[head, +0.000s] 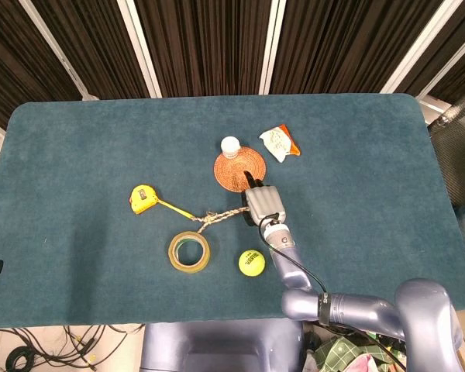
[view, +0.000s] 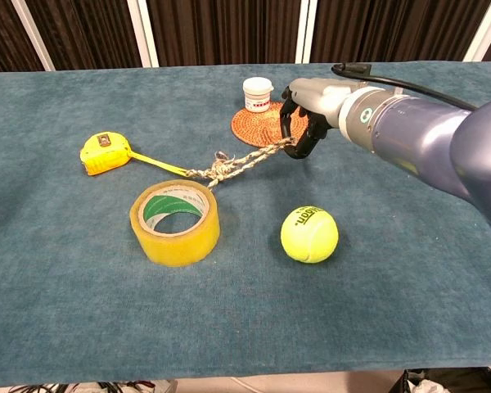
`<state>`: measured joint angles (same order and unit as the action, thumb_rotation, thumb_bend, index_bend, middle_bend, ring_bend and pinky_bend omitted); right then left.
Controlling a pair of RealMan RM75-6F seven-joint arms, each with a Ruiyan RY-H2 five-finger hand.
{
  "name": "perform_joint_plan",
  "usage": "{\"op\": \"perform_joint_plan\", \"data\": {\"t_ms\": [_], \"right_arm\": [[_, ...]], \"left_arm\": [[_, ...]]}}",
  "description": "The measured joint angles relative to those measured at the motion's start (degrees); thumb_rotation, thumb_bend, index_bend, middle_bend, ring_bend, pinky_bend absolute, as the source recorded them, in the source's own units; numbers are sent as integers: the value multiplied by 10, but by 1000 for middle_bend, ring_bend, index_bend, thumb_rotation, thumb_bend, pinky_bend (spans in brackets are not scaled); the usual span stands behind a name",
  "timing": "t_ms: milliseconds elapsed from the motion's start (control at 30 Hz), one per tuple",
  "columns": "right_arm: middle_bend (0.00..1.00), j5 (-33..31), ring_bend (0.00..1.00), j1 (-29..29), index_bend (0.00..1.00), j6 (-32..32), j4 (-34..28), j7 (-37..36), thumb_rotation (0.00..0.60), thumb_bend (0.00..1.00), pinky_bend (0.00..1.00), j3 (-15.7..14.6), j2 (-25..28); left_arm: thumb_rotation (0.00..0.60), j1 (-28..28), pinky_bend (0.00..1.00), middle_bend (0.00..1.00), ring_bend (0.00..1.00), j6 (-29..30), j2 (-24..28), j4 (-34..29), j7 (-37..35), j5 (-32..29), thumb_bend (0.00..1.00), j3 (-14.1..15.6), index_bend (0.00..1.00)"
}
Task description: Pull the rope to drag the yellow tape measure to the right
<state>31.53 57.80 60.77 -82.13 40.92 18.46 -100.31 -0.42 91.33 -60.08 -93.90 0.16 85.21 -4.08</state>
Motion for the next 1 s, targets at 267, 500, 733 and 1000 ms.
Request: {"op": "perform_joint_plan", "data": {"t_ms": [267, 500, 733, 1000], "right_arm": [[0, 1, 157, 1, 653, -2, 5, -4, 600, 511, 376, -1, -5], [0, 4, 157, -1, 660, -2, 4, -10, 600, 511, 376, -2, -6], [0, 4, 157, 1, 668, -2, 8, -9, 600, 513, 376, -1, -8], [0, 2, 157, -1, 674, -4, 12, -11, 600, 514, 376, -3, -7]], "left_arm": [[600, 2, 0, 0, 0, 3, 0, 0, 2, 0, 305, 1, 107], [600, 6, 0, 0, 0, 11, 1, 2, -5, 1, 306, 0, 107], [600, 6, 0, 0, 0, 9, 1, 3, -4, -1, 306, 0, 107], [600, 7, 0, 0, 0, 9, 1, 2, -2, -5, 306, -1, 107]]}}
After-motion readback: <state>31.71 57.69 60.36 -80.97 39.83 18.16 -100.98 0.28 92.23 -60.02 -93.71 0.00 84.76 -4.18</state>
